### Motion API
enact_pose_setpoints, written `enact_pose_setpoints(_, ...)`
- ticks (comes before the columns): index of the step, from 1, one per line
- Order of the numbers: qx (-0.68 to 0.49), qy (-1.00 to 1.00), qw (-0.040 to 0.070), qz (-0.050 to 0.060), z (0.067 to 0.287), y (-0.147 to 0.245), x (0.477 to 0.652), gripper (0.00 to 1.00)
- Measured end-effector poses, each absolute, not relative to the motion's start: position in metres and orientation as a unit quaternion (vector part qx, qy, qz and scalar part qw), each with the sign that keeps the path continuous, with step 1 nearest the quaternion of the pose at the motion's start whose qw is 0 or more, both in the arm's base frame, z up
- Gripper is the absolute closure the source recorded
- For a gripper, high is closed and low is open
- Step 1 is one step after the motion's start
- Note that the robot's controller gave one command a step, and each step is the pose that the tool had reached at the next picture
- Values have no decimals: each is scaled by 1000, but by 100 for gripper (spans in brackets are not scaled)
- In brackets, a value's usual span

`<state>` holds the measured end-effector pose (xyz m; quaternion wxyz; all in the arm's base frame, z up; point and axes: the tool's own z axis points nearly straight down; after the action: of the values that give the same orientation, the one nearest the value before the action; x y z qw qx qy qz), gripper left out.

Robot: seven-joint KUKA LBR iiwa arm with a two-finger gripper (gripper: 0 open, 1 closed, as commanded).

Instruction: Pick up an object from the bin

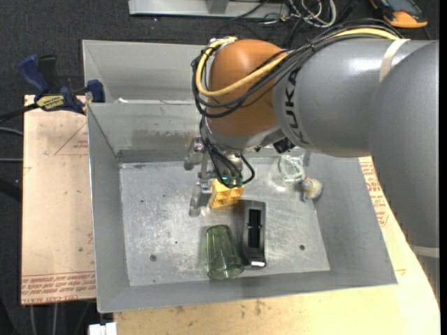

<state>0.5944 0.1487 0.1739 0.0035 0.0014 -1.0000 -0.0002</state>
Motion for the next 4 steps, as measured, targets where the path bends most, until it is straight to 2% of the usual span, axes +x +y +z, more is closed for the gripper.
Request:
enact_pose_setpoints(1, 0, -1000, 0, -1, 179, 148, 596, 0)
enact_pose_setpoints(2, 46, -999, -1, -2, 175, 124, 588, 0)
enact_pose_setpoints(3, 138, -990, -4, 0, 120, 93, 604, 0)
enact_pose_setpoints(4, 203, -979, 2, 0, 81, 65, 592, 100)
